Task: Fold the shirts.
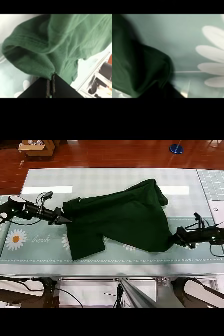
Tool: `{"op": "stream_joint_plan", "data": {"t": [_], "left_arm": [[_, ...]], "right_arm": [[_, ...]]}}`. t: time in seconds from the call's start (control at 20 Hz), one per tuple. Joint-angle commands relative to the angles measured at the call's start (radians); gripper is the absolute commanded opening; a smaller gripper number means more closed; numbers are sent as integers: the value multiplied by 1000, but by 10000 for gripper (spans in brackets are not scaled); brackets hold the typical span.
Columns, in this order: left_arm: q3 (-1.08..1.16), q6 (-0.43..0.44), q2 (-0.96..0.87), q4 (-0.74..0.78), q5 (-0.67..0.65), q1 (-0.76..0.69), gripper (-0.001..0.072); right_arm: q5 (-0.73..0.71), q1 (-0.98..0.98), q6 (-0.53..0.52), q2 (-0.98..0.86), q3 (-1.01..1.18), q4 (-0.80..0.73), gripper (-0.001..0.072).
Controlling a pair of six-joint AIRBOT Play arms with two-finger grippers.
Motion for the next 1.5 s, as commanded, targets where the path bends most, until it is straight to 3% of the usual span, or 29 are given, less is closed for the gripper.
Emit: {"op": "stream_joint_plan", "data": {"t": [0.0, 0.2, 0.35, 0.5, 0.75, 1.0, 1.25, 1.45], "left_arm": [[43, 0, 2, -1, -30, 2, 33], [175, -1, 96, -17, -65, 8, 31], [311, -11, 262, -137, -62, 29, 32], [458, -12, 456, -228, -25, 45, 32], [650, -19, 768, -216, 118, 87, 32], [739, -220, 989, 8, 195, 141, 32], [855, -391, 1138, 218, 93, 139, 32], [962, -410, 1171, 266, 11, 139, 32]], "right_arm": [[-11, 65, 11, 2, -2, 2, 34], [110, 65, -23, 118, 162, 40, 29], [126, 65, -21, 274, 394, 126, 29], [137, 65, 42, 377, 664, 157, 29], [201, 65, 186, 412, 1130, 140, 29], [227, 65, 274, 412, 1472, -54, 29], [398, 65, 260, 480, 1577, -193, 28], [401, 65, 263, 563, 1577, -213, 28]]}}
